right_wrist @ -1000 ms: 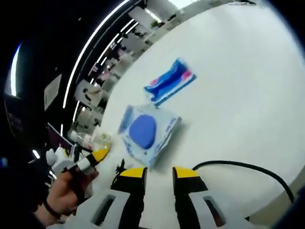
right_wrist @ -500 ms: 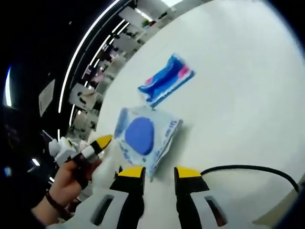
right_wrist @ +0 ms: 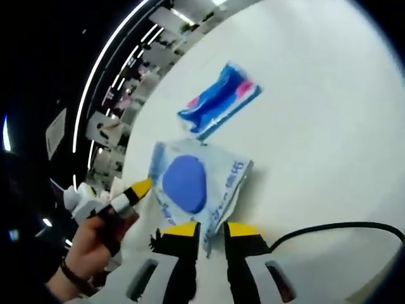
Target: Arrange the tabletop items into an orderly group along one side of the table until the central work area is clear of visible clutter.
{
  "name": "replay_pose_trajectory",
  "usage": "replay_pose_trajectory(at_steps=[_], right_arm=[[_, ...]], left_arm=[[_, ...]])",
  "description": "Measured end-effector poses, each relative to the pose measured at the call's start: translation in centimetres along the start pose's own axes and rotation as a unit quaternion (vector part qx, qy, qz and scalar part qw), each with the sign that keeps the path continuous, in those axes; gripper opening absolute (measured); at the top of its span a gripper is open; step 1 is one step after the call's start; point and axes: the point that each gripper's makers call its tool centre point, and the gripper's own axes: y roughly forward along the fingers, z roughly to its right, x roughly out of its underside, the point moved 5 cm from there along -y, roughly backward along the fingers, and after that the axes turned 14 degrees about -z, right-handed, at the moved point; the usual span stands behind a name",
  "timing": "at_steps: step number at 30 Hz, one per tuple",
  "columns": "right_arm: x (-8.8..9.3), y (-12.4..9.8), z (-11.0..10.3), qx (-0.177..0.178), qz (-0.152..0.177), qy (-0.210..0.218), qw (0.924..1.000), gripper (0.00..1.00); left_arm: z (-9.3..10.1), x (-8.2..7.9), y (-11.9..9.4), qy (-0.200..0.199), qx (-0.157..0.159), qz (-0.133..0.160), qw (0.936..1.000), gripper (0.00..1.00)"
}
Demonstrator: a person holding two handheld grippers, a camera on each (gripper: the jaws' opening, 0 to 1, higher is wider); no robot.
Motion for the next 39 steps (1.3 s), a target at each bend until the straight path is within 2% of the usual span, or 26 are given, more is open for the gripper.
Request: replay_pose_trajectory(at_steps=[1, 4, 10, 14, 19, 25, 28, 36, 39], right_arm=[[0.0, -0.1, 0.0, 0.013, -0.003, -0.010, 0.9999, 0.00], [-0.1, -0.2, -0.7, 0.026, -0.007, -0.061, 0.9978, 0.00], [-0.6, -0.9, -0.8, 0.012, 0.015, -0.036, 0.9992, 0.00], [-0.4, -1.2, -1.6, 0.007, 0.019, -0.052, 0.9984, 0.00], [-0.6, -1.1, -2.2, -0.008, 0.018, -0.078, 0.9968, 0.00], [-1.0, -1.1, -3.2, -0.011, 0.019, -0.115, 0.9932, 0.00], [-1.4, -1.1, -3.8, -0.014, 0.019, -0.131, 0.9911, 0.00], [-3.8, -0.5, -5.8, 0.002, 0.008, -0.228, 0.9736, 0.00], [-5.3, 0.0, -6.8, 0.020, 0.003, -0.286, 0.9580, 0.00]], left_arm=[[0.0, 0.1, 0.0, -0.012, 0.002, -0.003, 0.9999, 0.06], [0.3, 0.2, -0.5, -0.008, 0.000, 0.003, 1.0000, 0.01], [0.4, 0.1, -1.1, -0.019, -0.001, 0.005, 0.9998, 0.00], [0.1, -0.3, -1.3, -0.021, -0.001, 0.012, 0.9997, 0.00], [-0.5, -0.5, -2.1, -0.047, -0.007, 0.030, 0.9984, 0.00], [-0.3, 0.0, -4.0, -0.065, -0.010, 0.050, 0.9966, 0.00], [-1.1, 0.0, -4.6, -0.084, -0.013, 0.062, 0.9945, 0.00], [-2.1, 1.4, -6.5, -0.141, -0.025, 0.088, 0.9858, 0.00], [-2.6, 1.8, -6.7, -0.151, -0.028, 0.095, 0.9836, 0.00]])
